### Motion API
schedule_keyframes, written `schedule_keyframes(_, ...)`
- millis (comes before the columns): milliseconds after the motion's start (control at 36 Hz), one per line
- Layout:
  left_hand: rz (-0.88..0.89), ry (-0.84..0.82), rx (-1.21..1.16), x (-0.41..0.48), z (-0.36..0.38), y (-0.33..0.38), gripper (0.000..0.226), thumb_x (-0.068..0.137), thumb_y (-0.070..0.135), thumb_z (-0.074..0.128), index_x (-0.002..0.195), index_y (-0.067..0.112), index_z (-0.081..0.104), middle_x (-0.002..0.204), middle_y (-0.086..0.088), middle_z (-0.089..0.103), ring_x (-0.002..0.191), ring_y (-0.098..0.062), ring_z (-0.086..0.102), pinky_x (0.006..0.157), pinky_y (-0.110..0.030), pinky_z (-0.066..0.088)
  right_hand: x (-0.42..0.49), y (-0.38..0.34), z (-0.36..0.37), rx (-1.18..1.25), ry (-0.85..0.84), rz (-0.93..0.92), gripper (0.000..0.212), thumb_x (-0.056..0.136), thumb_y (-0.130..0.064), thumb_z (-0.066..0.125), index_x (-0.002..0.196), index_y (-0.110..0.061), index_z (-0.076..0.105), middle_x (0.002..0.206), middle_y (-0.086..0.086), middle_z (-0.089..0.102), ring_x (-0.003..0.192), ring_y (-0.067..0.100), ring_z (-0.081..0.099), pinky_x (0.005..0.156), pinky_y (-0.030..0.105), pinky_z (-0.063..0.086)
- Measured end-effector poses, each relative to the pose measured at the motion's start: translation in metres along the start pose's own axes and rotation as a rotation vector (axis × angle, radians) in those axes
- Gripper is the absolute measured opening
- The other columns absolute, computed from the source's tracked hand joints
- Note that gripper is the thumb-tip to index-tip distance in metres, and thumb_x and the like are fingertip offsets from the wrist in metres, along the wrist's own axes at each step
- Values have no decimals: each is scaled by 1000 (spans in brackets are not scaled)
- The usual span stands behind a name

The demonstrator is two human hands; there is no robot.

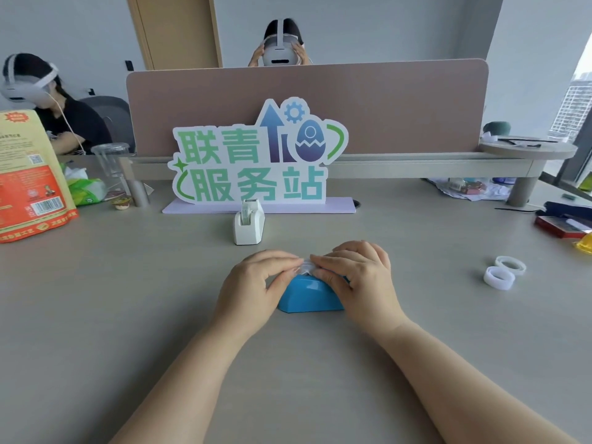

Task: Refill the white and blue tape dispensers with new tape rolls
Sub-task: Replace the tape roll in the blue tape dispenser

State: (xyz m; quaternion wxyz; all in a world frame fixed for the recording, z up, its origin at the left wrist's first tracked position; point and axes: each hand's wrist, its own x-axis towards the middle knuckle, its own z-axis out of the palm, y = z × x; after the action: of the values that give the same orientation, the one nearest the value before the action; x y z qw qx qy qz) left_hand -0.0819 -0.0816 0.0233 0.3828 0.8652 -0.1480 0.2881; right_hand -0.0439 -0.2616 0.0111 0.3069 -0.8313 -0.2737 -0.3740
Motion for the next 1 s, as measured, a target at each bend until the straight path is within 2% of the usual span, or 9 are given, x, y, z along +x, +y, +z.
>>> schedule_keyframes(139, -32, -5, -58, 0, 2, 4, 18, 81, 17, 70, 99, 20, 73, 101, 13, 68, 96, 1, 62, 88, -22, 50, 0, 0, 0, 3, -22, -3, 32, 86, -45, 49, 94, -27, 76, 84, -15, 73, 91, 9, 52, 90, 22, 26)
schedule_keyframes(222, -117, -84, -120, -4, 5, 7, 34, 71, 28, 79, 103, 24, 68, 106, 17, 64, 102, 3, 58, 88, -21, 50, 0, 1, 0, -16, -37, -7, 31, 86, -42, 49, 95, -26, 75, 84, -15, 72, 91, 9, 54, 89, 21, 26)
schedule_keyframes(278, -134, -99, -132, -4, 7, 7, 40, 68, 25, 82, 105, 24, 66, 108, 18, 63, 103, 3, 57, 89, -25, 52, 0, 1, 0, -24, -39, -6, 29, 86, -39, 50, 94, -25, 74, 83, -13, 72, 91, 9, 54, 88, 22, 26)
schedule_keyframes(444, -137, -75, -134, -4, 10, 5, 38, 70, 20, 80, 105, 20, 67, 106, 18, 63, 100, 7, 56, 89, -28, 52, -1, 1, 0, -58, -49, 5, 28, 86, -33, 48, 93, -23, 72, 84, -10, 71, 92, 14, 55, 87, 24, 27)
schedule_keyframes(611, -117, -87, -115, -6, 10, 4, 36, 73, 23, 78, 106, 24, 65, 106, 21, 61, 101, 5, 55, 88, -33, 52, -1, 0, -3, -24, -93, 46, 30, 85, -40, 48, 96, -26, 73, 84, -12, 72, 90, 17, 61, 90, 21, 26)
schedule_keyframes(694, -96, -103, -67, -8, 9, 3, 43, 76, 29, 74, 113, 36, 56, 115, 21, 59, 108, 1, 53, 91, -36, 51, -4, 4, -5, 28, -78, 85, 26, 85, -38, 53, 97, -25, 73, 88, -12, 72, 92, 18, 62, 94, 31, 35)
schedule_keyframes(778, -54, -120, 67, -9, 6, 6, 48, 77, 41, 66, 121, 47, 46, 125, 28, 52, 116, 6, 48, 94, -28, 47, -3, 5, -11, 122, -34, 187, 24, 87, -30, 54, 100, -24, 73, 91, -14, 70, 94, 15, 61, 94, 42, 41)
schedule_keyframes(889, -12, -67, 160, -7, 1, 7, 32, 75, 50, 59, 106, 42, 59, 123, 32, 53, 113, 9, 49, 87, -21, 46, -1, 5, -13, 170, -15, 224, 22, 88, -28, 54, 96, -25, 73, 88, -22, 63, 92, 11, 59, 93, 45, 43)
schedule_keyframes(1000, -37, 15, 165, -7, 0, 2, 24, 72, 53, 61, 89, 35, 63, 114, 31, 58, 106, 8, 53, 80, -22, 48, -2, 1, -13, 196, -24, 254, 26, 89, -36, 50, 93, -25, 73, 90, -16, 69, 94, 9, 58, 96, 44, 41)
